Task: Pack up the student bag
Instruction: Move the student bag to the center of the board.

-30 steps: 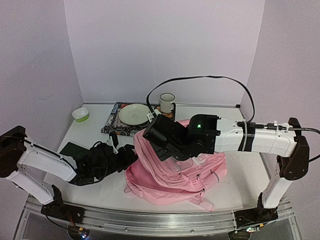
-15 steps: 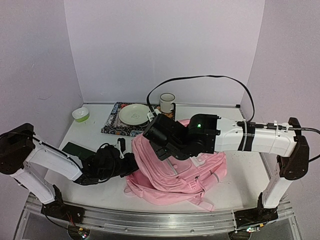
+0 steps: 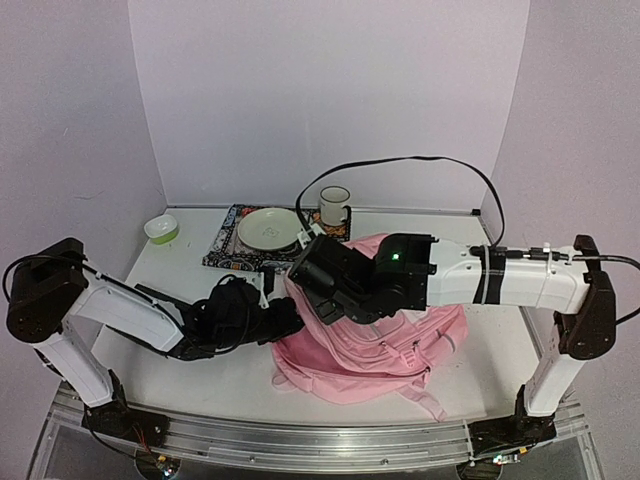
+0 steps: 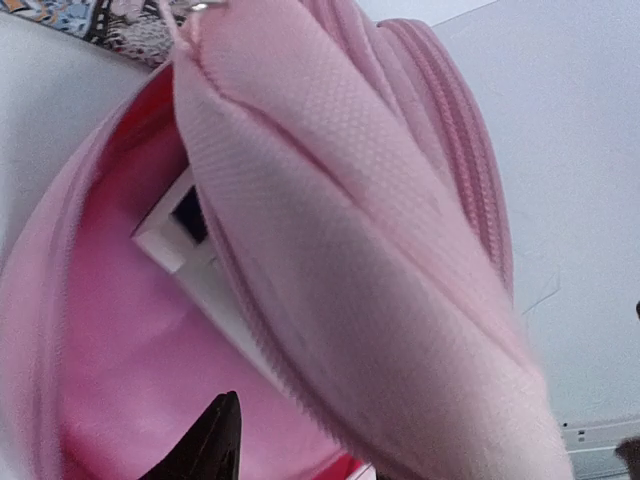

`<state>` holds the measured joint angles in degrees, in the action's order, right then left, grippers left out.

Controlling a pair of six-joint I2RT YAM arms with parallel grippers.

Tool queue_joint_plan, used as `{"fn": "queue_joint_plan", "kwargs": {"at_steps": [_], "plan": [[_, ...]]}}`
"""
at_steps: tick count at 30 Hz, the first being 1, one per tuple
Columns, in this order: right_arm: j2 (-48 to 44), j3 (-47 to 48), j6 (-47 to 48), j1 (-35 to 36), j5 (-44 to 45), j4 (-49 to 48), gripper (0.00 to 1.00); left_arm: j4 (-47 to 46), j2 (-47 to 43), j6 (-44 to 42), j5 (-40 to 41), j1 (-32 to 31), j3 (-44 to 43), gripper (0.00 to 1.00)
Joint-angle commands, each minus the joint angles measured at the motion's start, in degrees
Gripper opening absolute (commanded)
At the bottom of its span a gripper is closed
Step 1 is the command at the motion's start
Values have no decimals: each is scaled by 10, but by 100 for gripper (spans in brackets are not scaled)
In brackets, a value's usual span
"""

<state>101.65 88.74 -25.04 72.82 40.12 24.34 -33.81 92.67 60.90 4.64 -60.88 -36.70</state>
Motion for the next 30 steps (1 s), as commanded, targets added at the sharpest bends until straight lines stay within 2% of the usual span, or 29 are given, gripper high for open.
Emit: {"fn": "queue_joint_plan", "kwargs": {"at_steps": [1, 3, 6, 10, 15, 19, 22, 30], "plan": [[-30, -10, 11, -6, 15, 14, 64, -9, -95, -25, 28, 11, 72, 59], [-30, -13, 16, -8, 12, 14, 67, 30, -147, -25, 46, 22, 104, 70], [-29, -16, 22, -12, 11, 14, 71, 140, -215, -47, 82, 44, 102, 79], [-22, -22, 29, -19, -1, 7, 81, 329, -267, -79, 127, 94, 50, 89], [26, 9, 60, -20, -48, -10, 85, 471, -287, -135, 139, 192, -8, 97], [85, 50, 81, -20, -85, -14, 87, 534, -255, -180, 110, 299, -58, 100], [126, 69, 93, -21, -77, -16, 89, 575, -202, -198, 99, 372, -96, 100], [160, 33, 69, -58, -72, -18, 92, 608, -83, -227, 106, 497, -150, 100]]}}
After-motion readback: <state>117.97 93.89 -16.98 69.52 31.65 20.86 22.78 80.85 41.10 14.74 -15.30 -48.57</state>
